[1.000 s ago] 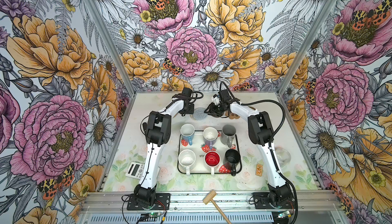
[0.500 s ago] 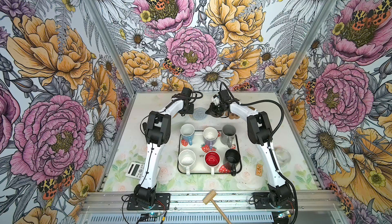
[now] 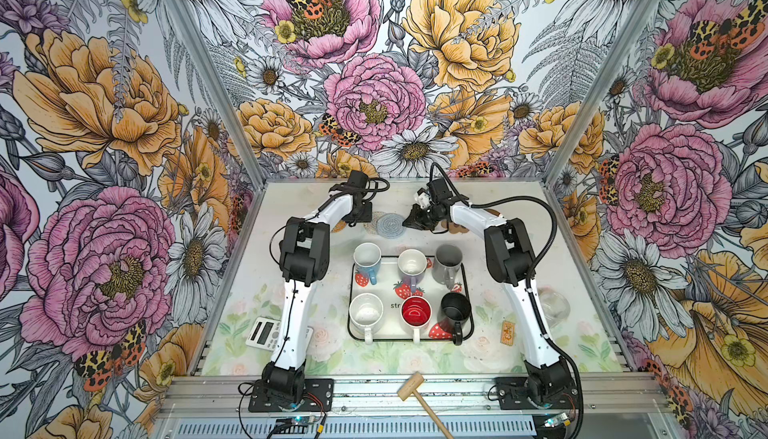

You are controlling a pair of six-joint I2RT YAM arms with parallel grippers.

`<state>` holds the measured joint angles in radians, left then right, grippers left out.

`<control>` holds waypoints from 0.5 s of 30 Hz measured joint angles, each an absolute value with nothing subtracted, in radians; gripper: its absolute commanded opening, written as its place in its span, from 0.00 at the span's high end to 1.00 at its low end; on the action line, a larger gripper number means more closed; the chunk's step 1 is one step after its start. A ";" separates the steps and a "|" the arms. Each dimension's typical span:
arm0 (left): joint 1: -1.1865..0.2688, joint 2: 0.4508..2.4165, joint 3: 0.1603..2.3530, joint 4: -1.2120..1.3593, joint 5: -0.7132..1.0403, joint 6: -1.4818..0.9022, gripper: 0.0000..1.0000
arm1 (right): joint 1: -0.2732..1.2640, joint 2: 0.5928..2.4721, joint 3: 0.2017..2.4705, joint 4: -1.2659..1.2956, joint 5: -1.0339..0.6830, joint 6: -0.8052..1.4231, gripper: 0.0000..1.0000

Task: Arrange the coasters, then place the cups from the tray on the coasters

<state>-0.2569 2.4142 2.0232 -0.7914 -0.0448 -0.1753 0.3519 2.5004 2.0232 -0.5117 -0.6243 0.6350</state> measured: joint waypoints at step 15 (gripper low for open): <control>-0.210 2.389 1.988 -0.793 -0.105 -0.175 0.52 | 0.332 2.482 2.011 -0.513 -0.597 0.635 1.00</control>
<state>-0.2100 2.3890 1.9881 -0.7925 -0.1051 -0.1753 0.3321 2.4821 2.0106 -0.5125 -0.5972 0.6350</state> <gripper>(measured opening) 0.481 0.063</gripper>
